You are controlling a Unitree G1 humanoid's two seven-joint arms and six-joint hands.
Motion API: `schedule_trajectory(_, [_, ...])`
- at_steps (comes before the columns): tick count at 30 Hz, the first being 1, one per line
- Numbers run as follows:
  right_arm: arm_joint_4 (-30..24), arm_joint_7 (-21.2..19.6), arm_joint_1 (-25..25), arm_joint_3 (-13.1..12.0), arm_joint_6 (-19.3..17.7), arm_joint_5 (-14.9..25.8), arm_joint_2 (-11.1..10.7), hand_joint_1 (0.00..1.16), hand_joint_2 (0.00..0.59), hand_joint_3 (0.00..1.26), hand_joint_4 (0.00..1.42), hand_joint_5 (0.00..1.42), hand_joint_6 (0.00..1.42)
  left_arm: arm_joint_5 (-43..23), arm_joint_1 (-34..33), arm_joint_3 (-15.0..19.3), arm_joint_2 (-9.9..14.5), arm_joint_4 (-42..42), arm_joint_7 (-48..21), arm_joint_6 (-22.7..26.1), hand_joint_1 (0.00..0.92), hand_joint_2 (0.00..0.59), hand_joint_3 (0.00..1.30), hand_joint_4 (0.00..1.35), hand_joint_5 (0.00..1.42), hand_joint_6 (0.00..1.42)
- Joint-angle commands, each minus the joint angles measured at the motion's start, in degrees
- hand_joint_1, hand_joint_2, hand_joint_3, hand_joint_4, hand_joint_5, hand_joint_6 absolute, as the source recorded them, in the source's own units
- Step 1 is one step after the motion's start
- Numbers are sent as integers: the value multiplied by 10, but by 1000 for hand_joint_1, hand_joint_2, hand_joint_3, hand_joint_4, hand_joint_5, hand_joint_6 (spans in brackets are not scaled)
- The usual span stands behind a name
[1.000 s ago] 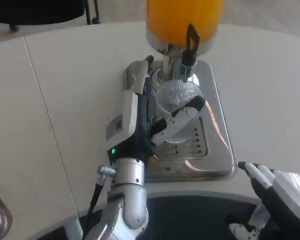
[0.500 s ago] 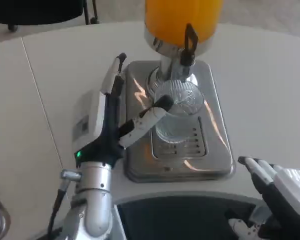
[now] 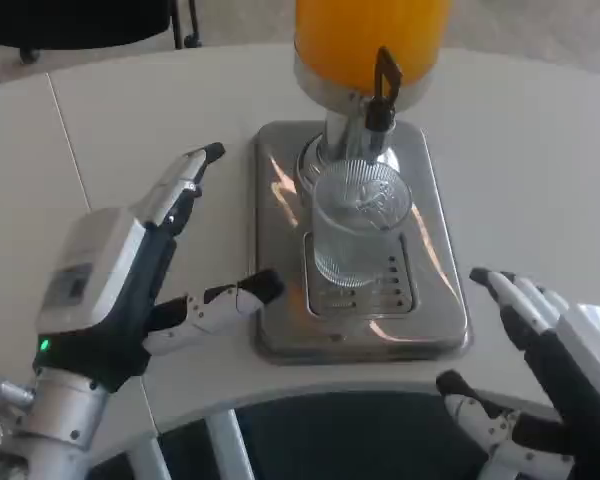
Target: Grasp the cup under the faucet to collect the drink, then remove the cup.
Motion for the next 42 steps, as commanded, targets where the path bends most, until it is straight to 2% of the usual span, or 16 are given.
schedule_trajectory(1, [-17,-29,-12,-7,11,35,9,413,452,44,0,0,0,-8,66,25,58,-34,-36,-79,0,62,121,55,198,288])
schedule_trajectory(5, [-1,-60,-30,-20,15,68,3,411,452,47,0,0,0,-32,124,59,81,-47,-46,-143,0,72,136,70,199,277])
schedule_trajectory(9, [15,-74,-49,-22,17,71,-11,410,454,40,0,0,1,-47,170,93,91,-63,-58,-188,0,78,140,68,193,249])
schedule_trajectory(12, [35,-96,-83,-27,26,76,-12,409,458,27,0,0,12,-32,216,123,103,-90,-71,-214,0,86,114,38,167,214])
schedule_trajectory(19, [103,-140,-164,-8,39,89,-13,408,455,30,0,0,15,-10,280,157,102,-125,-94,-238,0,90,89,2,118,181])
schedule_trajectory(27, [201,-207,-227,9,39,122,-31,395,461,11,0,0,30,-16,317,185,98,-148,-112,-262,0,93,82,0,114,175])
schedule_trajectory(30, [246,-231,-256,15,37,148,-37,358,471,0,0,0,33,-18,325,193,96,-153,-118,-270,0,94,80,0,110,171])
schedule_trajectory(35, [286,-267,-300,35,36,170,-40,335,466,0,0,0,19,-18,338,202,92,-161,-129,-273,0,92,85,0,106,168])
schedule_trajectory(42, [317,-296,-342,63,42,192,-40,300,469,0,0,0,15,-10,344,200,82,-171,-140,-276,0,96,90,1,104,165])
